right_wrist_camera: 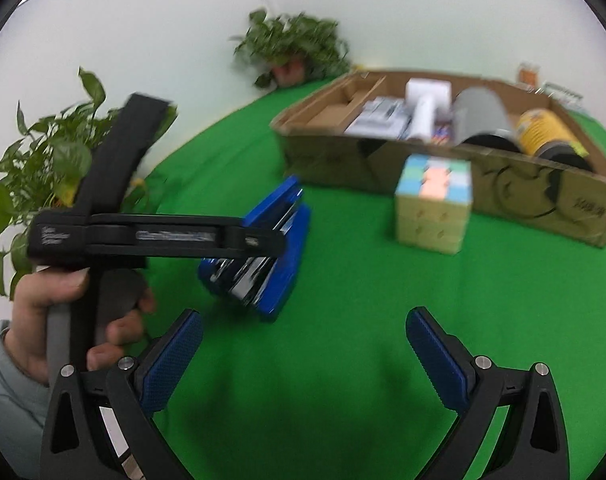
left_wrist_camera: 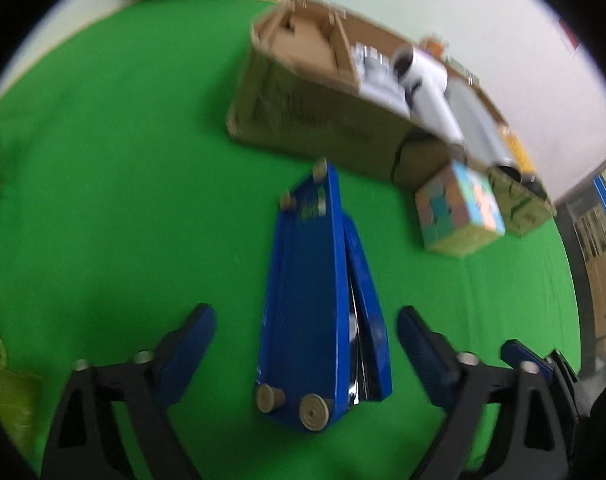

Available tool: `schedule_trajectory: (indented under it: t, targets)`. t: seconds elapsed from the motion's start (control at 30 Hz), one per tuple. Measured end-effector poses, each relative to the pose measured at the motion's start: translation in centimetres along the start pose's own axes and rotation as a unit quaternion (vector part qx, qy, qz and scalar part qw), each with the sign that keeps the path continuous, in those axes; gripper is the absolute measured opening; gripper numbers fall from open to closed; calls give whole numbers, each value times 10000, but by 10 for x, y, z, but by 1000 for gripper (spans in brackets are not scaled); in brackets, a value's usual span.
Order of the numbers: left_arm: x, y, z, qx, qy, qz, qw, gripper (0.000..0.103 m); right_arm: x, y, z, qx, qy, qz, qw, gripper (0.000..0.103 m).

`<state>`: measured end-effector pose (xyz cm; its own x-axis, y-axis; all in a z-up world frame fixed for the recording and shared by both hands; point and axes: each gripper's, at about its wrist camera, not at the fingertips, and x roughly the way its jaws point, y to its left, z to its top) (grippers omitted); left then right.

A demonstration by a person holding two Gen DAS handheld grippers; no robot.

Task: Organize rigid objects
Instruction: 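Reach both tools to the blue stapler on the table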

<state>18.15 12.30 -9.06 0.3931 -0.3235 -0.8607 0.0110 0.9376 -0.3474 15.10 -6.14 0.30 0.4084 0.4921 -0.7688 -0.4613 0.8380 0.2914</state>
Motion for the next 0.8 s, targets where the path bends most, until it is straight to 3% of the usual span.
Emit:
schedule_trajectory:
  t: [0.03,0.07,0.13,0.27,0.43,0.5,0.67,0.8]
  targets:
    - [-1,-3,-2,51,-48,43,10000,77,4,0,-1,1,117,126,9999,102]
    - [-1,-6,-3,83,-12,-14,10000,67,7,0,-2,27,224,273,9994,102]
    - [1,-11,-4,108,115,-74,9998,61,10,0,-5,84,342,467,9983,101]
    - [8,-19,-8,-56,276,-732,9969,53,14,-9,-9,283,387,588,9971,101]
    - [18,-45,-19,-113,449,-1092,9929,50,19,-30,-16,617,481,680,9946,101]
    - [21,-57,-22,-266,619,-1473,9868,38,17,-37,-18,745,463,690,9938,100]
    - [32,-98,-26,-162,826,-1835,9794,38,8,-67,-29,1175,351,614,9905,100]
    - [39,-115,-28,-40,899,-1909,9775,38,2,-77,-39,1123,278,296,9928,84]
